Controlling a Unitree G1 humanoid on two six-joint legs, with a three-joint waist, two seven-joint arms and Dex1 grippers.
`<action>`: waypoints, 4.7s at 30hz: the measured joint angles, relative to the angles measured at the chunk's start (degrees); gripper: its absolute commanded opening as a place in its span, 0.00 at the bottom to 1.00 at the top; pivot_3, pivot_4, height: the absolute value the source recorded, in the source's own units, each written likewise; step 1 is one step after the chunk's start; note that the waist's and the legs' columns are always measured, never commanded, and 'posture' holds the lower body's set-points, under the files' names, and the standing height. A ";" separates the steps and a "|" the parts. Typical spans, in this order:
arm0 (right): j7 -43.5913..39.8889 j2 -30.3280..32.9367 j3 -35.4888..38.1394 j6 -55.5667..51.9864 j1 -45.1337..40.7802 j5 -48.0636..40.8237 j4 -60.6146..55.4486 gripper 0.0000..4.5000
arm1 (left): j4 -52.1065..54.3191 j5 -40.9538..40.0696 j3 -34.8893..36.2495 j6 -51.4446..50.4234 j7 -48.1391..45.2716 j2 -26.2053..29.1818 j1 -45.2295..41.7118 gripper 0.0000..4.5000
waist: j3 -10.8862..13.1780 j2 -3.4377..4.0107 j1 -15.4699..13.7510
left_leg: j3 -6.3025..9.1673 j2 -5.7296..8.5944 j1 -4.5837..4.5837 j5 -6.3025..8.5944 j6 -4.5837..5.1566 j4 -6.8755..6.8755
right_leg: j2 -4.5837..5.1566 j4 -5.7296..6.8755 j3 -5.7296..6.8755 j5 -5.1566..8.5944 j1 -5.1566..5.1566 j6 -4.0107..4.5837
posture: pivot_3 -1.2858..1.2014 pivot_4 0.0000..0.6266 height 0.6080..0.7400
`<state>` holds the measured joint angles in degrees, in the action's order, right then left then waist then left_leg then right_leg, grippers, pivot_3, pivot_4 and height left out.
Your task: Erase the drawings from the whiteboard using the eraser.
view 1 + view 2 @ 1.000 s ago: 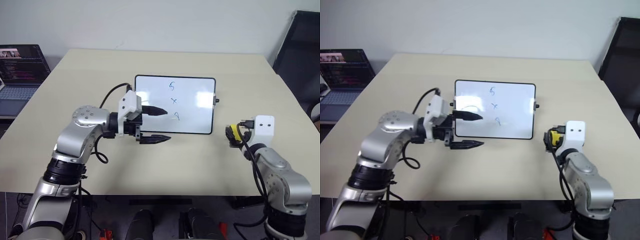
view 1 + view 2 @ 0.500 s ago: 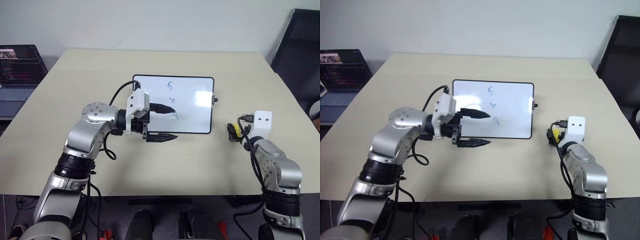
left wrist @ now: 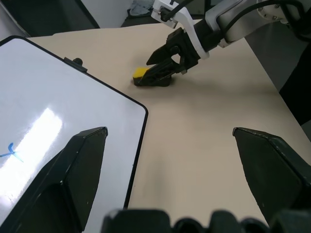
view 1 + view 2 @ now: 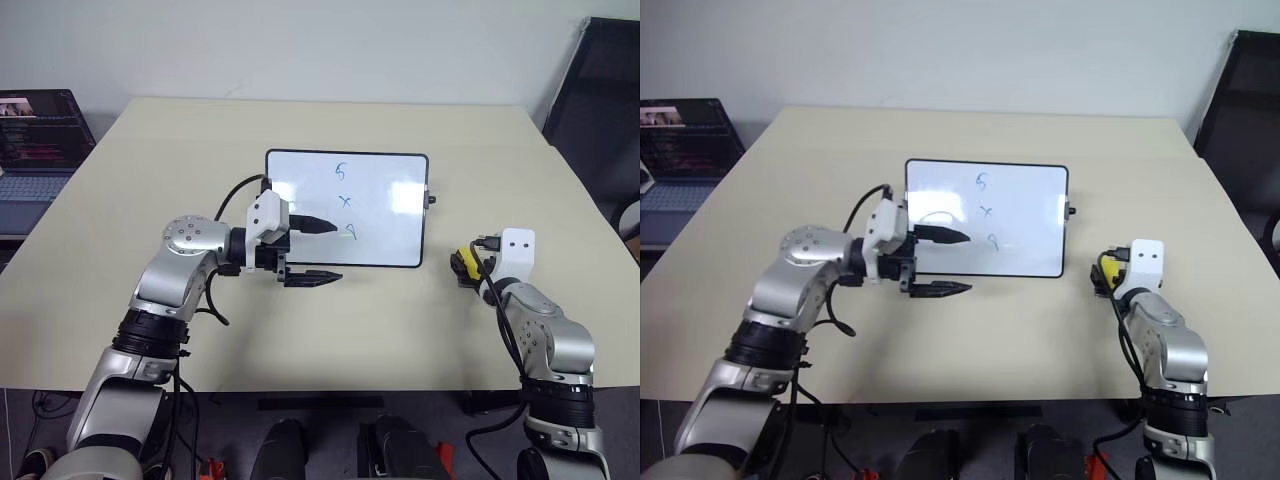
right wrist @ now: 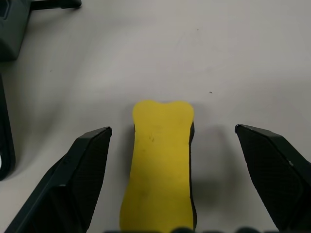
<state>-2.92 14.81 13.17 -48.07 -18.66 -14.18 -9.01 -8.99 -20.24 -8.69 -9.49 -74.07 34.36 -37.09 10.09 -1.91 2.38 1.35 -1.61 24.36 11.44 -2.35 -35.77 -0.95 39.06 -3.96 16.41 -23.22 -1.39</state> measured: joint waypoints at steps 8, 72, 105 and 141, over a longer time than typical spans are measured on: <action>-0.48 0.07 -1.02 -0.53 0.00 0.11 0.28 0.37 | -0.50 0.21 0.09 1.55 -0.18 -0.14 1.29 1.00 | 0.00 0.00 0.00 | 0.00 -0.01 0.00 0.00 0.00 -0.01 | 0.00 0.01 0.00 -0.01 0.00 0.01 | 0.52 0.24 1.00; -18.09 -5.64 -27.64 35.28 -43.45 17.60 45.59 0.23 | 11.39 7.74 5.08 -24.00 32.95 0.54 0.22 1.00 | 0.00 -0.01 0.76 | 0.06 0.00 -0.04 -0.01 0.00 -0.26 | 0.12 0.51 0.05 -0.21 -0.06 0.12 | 0.52 0.24 1.00; -21.72 -6.52 -29.23 41.25 -44.33 24.91 53.78 0.23 | 11.49 7.74 4.36 -23.59 32.14 0.24 0.70 1.00 | 0.00 -0.01 0.94 | 0.00 0.01 -0.41 -0.04 -0.02 -0.31 | 0.09 0.92 -0.06 -0.19 0.04 0.13 | 0.52 0.24 1.00; -28.21 -3.34 -15.67 17.67 -23.69 5.37 7.79 0.23 | 11.86 5.21 8.60 -21.19 33.25 -1.64 7.22 1.00 | 0.01 0.00 0.45 | 0.15 -0.02 -0.20 -0.01 -0.02 -0.19 | 0.16 0.69 0.01 -0.15 -0.02 0.18 | 0.52 0.24 1.00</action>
<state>-31.14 11.48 -2.51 -30.40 -42.34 -8.81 -1.22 2.87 -15.03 -0.09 -30.68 -40.82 32.72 -29.87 10.09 -1.92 2.83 1.50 -1.63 24.16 11.43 -2.38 -35.96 -0.79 39.75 -3.94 16.26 -23.25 -1.21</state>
